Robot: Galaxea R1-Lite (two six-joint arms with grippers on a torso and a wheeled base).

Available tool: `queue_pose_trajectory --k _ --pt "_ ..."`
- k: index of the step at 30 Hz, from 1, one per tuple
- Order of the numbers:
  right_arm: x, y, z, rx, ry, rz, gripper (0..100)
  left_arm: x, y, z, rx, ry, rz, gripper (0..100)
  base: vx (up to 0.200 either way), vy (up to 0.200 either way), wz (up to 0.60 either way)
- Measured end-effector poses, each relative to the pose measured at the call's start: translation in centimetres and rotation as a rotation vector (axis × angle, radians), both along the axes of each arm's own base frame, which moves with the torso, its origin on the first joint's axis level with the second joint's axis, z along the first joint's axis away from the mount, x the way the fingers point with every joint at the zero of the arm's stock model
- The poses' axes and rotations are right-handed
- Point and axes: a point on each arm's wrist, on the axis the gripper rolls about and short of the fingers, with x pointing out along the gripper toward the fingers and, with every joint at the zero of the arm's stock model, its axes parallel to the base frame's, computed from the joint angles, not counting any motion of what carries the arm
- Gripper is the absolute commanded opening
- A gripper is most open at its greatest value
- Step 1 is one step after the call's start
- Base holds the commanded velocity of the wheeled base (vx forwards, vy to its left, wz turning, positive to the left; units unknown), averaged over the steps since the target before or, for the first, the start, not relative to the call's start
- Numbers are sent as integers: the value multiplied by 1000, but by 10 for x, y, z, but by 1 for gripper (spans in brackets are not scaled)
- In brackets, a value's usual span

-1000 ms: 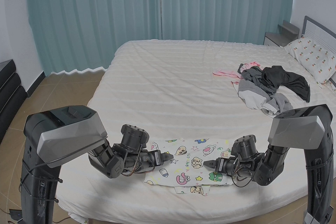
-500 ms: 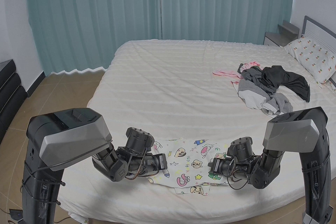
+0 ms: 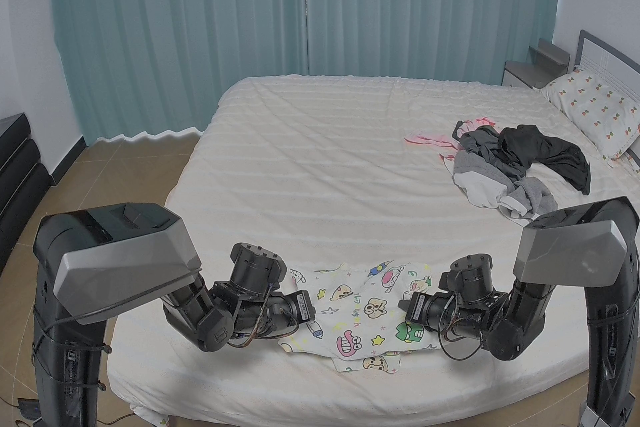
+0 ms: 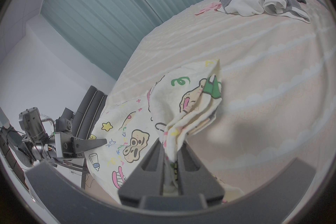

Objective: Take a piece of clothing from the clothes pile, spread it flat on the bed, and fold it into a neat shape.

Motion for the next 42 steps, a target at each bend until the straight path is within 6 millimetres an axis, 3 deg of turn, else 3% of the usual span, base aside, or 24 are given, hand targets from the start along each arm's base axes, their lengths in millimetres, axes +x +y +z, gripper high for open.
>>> queue_pose_trajectory --k 12,33,42 --pt "-3 -1 8 20 -8 -5 0 -7 3 8 -61 -47 24 0 -200 0 0" --pt "4 4 30 99 -59 -35 0 5 0 30 -194 -90 100 0 0 0 0" --pt "4 3 39 112 -80 -38 0 3 -1 34 -199 -100 95 0 0 -200 0"
